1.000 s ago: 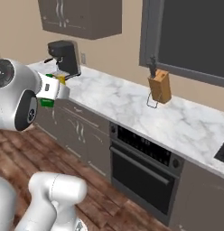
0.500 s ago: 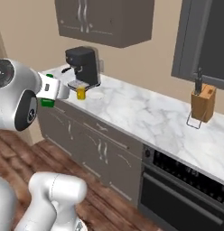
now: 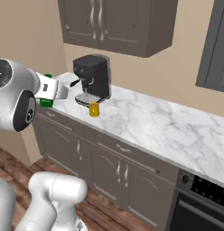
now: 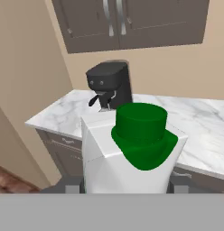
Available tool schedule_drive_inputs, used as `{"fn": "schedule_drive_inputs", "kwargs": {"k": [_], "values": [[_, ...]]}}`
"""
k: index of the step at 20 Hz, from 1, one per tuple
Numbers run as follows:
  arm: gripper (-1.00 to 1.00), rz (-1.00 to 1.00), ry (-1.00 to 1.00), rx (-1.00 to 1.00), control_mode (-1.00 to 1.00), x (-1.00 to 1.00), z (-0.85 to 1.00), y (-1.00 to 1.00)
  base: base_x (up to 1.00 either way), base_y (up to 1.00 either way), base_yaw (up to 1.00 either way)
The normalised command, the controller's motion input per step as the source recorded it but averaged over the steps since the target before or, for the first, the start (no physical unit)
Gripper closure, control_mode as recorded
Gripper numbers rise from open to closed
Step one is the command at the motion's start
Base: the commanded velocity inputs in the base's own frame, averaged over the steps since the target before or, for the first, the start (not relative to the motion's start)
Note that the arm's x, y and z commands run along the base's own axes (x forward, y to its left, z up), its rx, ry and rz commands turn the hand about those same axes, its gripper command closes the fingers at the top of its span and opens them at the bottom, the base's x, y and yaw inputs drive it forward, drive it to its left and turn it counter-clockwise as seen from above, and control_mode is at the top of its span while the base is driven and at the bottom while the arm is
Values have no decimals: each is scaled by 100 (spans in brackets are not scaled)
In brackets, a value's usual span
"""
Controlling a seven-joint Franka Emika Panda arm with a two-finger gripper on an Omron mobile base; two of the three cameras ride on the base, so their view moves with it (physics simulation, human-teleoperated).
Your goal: Take a sugar cube from the saucer and place it inside the coffee. Then, grab milk from the fridge and place it next to the coffee on the counter to sweeten the coffee.
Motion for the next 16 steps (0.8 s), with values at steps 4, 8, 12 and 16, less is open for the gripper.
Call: {"fn": "schedule_drive_inputs", "kwargs": {"k": [4, 8, 12, 16], "values": [[100, 0, 0, 0, 100, 0, 0, 0, 100, 100, -40], [100, 0, 0, 0, 100, 0, 0, 0, 96, 100, -44], [100, 0, 0, 0, 100, 0, 0, 0, 57, 85, -43], [100, 0, 0, 0, 100, 0, 0, 0, 4, 39, -23]]}}
